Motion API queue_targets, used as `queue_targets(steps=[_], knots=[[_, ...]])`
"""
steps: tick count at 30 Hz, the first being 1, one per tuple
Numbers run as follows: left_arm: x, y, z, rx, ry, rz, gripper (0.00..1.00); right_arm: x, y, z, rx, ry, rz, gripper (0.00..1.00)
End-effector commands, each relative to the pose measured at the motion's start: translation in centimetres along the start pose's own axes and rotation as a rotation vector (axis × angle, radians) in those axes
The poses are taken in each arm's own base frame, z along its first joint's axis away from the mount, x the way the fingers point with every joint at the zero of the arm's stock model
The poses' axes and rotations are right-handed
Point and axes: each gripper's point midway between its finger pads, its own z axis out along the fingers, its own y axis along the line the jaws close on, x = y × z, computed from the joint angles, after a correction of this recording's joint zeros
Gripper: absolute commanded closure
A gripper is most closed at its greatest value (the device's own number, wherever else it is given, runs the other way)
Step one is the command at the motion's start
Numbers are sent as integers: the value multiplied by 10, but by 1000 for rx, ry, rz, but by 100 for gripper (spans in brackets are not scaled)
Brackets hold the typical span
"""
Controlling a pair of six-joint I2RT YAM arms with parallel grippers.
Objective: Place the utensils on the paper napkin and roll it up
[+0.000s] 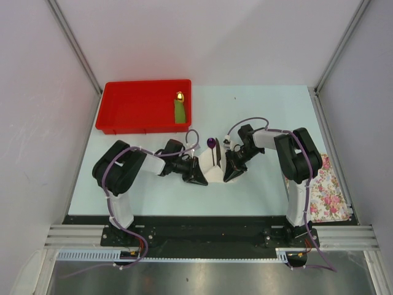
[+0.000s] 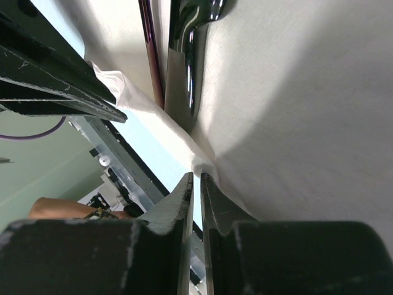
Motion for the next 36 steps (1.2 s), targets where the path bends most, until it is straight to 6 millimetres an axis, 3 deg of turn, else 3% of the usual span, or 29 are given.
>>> queue_targets(steps=[1,4,8,12,18,23,29,36], knots=[[-11,-21,-5,77,-55,106,82,-6,-13,7,75,-4,-59,86],[-20,-50,-9,146,-82,195,82,-5,-12,8,73,0,-62,87],[-25,-63,-6,175,-97,207,82,-5,-12,9,75,3,-61,87],[-31,-50,0,149,-110,156,83,-4,-12,8,75,4,-60,86],[-33,-7,7,52,-121,42,89,-6,-12,6,81,-3,-67,86],[-21,15,10,6,-93,-16,92,-5,-15,5,106,-1,-63,84],[-17,21,10,-20,-90,-24,97,-6,-22,0,166,-13,-69,82],[-17,23,10,-27,-85,-12,100,-25,5,-5,75,-61,-98,82]])
